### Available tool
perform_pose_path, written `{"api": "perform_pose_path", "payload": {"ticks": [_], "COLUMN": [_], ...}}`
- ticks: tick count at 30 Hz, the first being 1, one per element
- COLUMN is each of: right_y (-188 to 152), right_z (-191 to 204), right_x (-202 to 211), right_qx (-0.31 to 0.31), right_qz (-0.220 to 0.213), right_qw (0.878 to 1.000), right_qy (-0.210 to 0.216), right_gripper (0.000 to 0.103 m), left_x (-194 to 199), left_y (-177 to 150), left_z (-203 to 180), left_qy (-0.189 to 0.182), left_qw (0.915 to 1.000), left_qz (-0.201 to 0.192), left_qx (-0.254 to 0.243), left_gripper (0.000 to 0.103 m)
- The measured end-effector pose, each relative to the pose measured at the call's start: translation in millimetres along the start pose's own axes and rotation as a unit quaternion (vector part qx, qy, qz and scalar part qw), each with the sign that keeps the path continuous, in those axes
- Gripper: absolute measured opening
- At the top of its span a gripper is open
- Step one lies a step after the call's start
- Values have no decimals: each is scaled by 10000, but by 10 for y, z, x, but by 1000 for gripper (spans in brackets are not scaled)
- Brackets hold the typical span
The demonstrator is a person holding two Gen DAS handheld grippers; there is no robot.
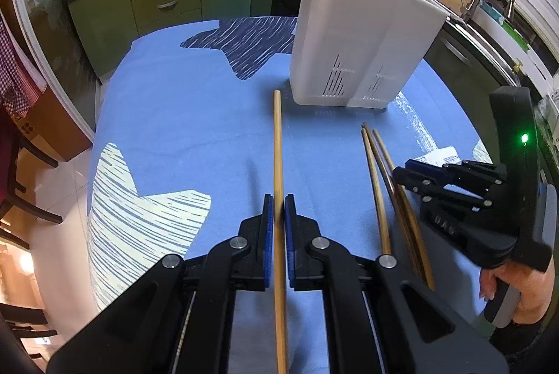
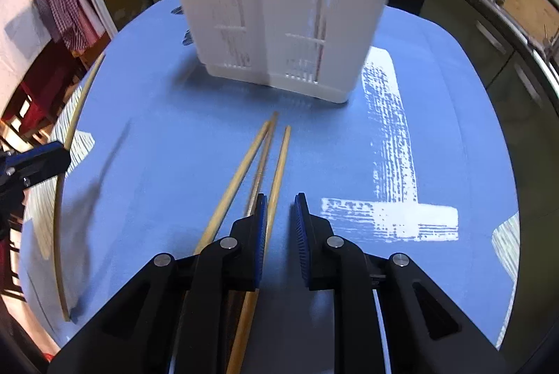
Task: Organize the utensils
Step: 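Lift the chopstick upright with the left tool while the right tool grasps another chopstick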
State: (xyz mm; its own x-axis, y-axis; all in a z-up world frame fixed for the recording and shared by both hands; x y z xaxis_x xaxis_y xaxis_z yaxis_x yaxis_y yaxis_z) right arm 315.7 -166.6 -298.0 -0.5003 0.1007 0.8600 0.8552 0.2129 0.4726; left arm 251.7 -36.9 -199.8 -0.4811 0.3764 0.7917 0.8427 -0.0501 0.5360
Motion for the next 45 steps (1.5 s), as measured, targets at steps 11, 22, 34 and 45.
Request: {"api": "perform_pose_path", "payload": {"ticks": [11,22,34,45], "right_y": [118,155,101,42], "right_z": [181,86,-419,-732], "right_x": [-118,152,1070,1719], "right_qx": [154,-169,-546,-739], "right_qz": [71,-147,-1084,-1725], "right_qw": [9999,9981,9894,9766], "right_qy": [-19,568,794,1053], "right_gripper": [17,6,6,6], "left_x": [-29,27,342,590], "left_y": [-9,15,86,120], "left_z": [7,34,-56,-215], "left_qy": [-5,-30,-44,-75], "left_qw": [10000,10000,9994,9981], "left_qz": [20,-48,-353,-572], "left_qx": [8,22,-40,-218], "left_gripper": [6,6,6,6]}}
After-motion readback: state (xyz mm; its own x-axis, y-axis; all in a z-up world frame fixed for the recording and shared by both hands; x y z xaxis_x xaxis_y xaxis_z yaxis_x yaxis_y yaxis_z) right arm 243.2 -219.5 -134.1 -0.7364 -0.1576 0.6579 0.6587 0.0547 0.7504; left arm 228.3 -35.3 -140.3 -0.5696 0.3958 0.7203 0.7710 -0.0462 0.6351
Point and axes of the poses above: each gripper's, at about its wrist camera, not at the fingertips, and x roughly against the way its jaws point, z to its left, y to its top, the point moved 8 cm from there along -x, roughly the way its jaws point, and after that the axes turned 14 degrees about -y, right-handed, at the moved point
